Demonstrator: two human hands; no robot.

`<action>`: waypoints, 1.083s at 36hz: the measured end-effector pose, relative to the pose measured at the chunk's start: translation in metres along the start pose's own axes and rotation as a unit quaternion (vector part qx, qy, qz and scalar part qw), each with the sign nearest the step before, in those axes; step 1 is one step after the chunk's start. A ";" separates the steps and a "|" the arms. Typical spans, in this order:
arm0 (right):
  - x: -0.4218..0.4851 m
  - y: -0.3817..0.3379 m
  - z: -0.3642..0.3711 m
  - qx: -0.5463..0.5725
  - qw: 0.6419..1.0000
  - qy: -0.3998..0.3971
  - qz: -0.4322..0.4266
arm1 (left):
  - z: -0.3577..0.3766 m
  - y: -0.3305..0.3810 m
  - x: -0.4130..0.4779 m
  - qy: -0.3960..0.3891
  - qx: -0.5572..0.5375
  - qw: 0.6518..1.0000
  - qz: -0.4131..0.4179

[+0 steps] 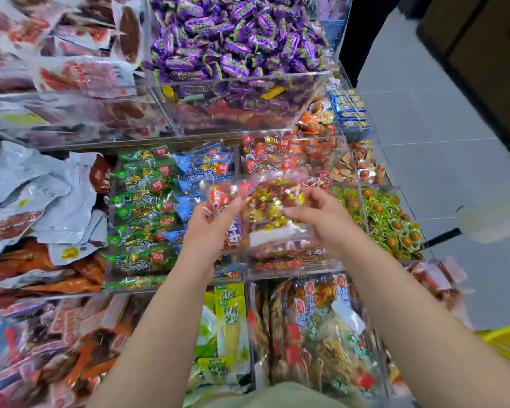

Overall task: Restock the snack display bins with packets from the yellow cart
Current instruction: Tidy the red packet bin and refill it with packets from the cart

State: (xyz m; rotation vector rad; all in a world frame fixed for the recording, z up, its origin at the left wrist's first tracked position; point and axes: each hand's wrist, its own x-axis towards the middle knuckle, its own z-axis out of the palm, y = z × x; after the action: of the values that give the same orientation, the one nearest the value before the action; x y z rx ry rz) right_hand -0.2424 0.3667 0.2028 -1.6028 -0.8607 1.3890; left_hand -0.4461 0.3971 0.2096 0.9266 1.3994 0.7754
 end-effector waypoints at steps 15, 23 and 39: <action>0.033 0.055 0.067 -0.277 0.947 0.089 -0.134 | -0.038 -0.003 0.013 0.101 -0.057 0.993 0.007; 0.048 0.062 0.048 -0.389 0.875 0.234 -0.168 | -0.042 -0.002 0.012 0.095 -0.046 0.994 0.001; 0.066 0.064 0.062 -0.312 0.910 0.230 -0.148 | -0.041 -0.008 0.021 0.072 -0.056 0.996 0.003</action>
State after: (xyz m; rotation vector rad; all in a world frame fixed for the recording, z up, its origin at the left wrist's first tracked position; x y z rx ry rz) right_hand -0.2947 0.4082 0.1145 -2.0465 -1.2584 0.4902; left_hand -0.4863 0.4151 0.1949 0.8017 1.4619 0.9304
